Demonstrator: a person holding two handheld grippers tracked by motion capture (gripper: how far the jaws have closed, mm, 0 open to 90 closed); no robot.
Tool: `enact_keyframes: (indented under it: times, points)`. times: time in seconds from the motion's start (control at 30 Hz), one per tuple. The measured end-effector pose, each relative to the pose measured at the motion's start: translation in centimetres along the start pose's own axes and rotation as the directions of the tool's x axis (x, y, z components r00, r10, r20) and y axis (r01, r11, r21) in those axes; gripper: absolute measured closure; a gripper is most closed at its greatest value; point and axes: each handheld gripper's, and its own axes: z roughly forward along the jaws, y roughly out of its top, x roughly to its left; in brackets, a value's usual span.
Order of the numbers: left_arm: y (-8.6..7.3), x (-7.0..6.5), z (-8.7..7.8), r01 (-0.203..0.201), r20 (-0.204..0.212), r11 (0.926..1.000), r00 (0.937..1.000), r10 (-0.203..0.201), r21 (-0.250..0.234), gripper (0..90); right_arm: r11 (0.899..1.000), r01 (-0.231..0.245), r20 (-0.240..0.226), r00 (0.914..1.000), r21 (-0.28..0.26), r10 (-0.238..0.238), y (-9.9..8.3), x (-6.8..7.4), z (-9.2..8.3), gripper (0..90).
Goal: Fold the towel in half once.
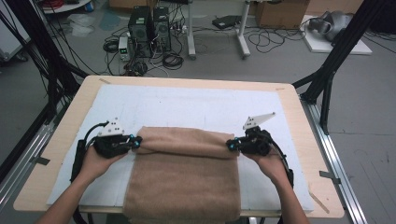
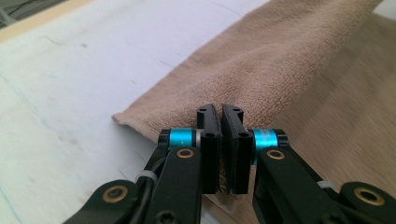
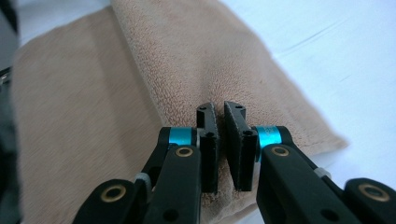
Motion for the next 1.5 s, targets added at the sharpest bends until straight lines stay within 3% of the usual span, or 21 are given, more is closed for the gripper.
enact_keyframes:
  times: [0.2,0.27,0.37,0.5,0.6,0.77,0.87,0.93,1.0,1.1,1.17,1.3,1.4,1.5]
  points:
    - [-3.2,-2.0,0.7,-0.025,0.052,0.9976,0.9984,0.022,0.065,82.6,0.996,-0.015,-0.025,0.9995,0.085,0.018,-3.6,1.3,2.2,83.6]
    - [-3.3,-1.9,0.9,-0.006,0.059,0.9974,0.9983,0.002,0.071,72.4,0.996,-0.034,-0.030,0.9989,0.077,0.036,-4.3,1.0,2.7,80.6]
    - [-2.6,-1.3,0.4,0.029,0.070,0.9988,0.9970,-0.032,0.040,62.0,0.998,-0.043,-0.049,0.9977,0.045,0.045,-4.0,0.8,2.1,66.9]
    - [-0.7,0.2,-0.2,0.053,0.024,0.9986,0.9983,-0.053,0.001,55.3,0.999,-0.039,-0.042,0.9984,-0.018,0.038,-2.4,0.0,0.7,59.6]
    - [0.4,1.5,0.4,0.077,-0.024,0.9969,0.9967,-0.078,-0.013,55.3,0.999,-0.031,0.009,0.9995,-0.037,0.031,-1.2,-0.9,0.7,56.6]
    - [0.4,3.6,3.3,0.145,-0.076,0.9886,0.9870,-0.141,0.040,55.2,0.998,-0.056,0.065,0.9963,-0.009,0.056,-0.5,-2.7,2.6,53.8]
    - [-0.4,4.7,4.7,0.183,-0.099,0.9786,0.9798,-0.174,0.094,54.9,0.996,-0.088,0.091,0.9922,0.034,0.085,-0.8,-3.6,3.7,53.0]
    - [-0.8,5.1,5.2,0.199,-0.104,0.9739,0.9767,-0.188,0.110,56.2,0.994,-0.101,0.083,0.9919,0.044,0.097,-1.0,-4.1,4.2,54.1]
    - [-1.1,5.3,5.6,0.207,-0.101,0.9695,0.9757,-0.195,0.131,56.4,0.993,-0.106,0.109,0.9890,0.053,0.099,-1.1,-4.4,4.4,54.8]
    - [-1.1,5.2,5.8,0.189,-0.109,0.9715,0.9787,-0.174,0.143,56.6,0.991,-0.119,0.130,0.9853,0.055,0.111,-1.4,-4.9,4.7,55.1]
    - [-1.1,5.0,5.8,0.178,-0.117,0.9731,0.9799,-0.161,0.146,57.1,0.990,-0.131,0.117,0.9855,0.057,0.124,-1.6,-5.1,5.0,57.6]
    - [-1.0,4.8,5.9,0.171,-0.138,0.9741,0.9789,-0.150,0.148,59.7,0.993,-0.081,0.171,0.9830,0.086,0.065,-1.3,-4.6,5.2,68.7]
    - [-0.9,4.6,5.9,0.151,-0.132,0.9764,0.9827,-0.131,0.155,65.5,0.993,-0.089,0.171,0.9824,0.080,0.074,-1.4,-4.7,5.2,75.0]
    - [-0.7,4.2,6.1,0.172,-0.126,0.9711,0.9804,-0.152,0.166,74.9,0.992,-0.099,0.167,0.9822,0.078,0.085,-1.4,-4.8,5.1,83.1]
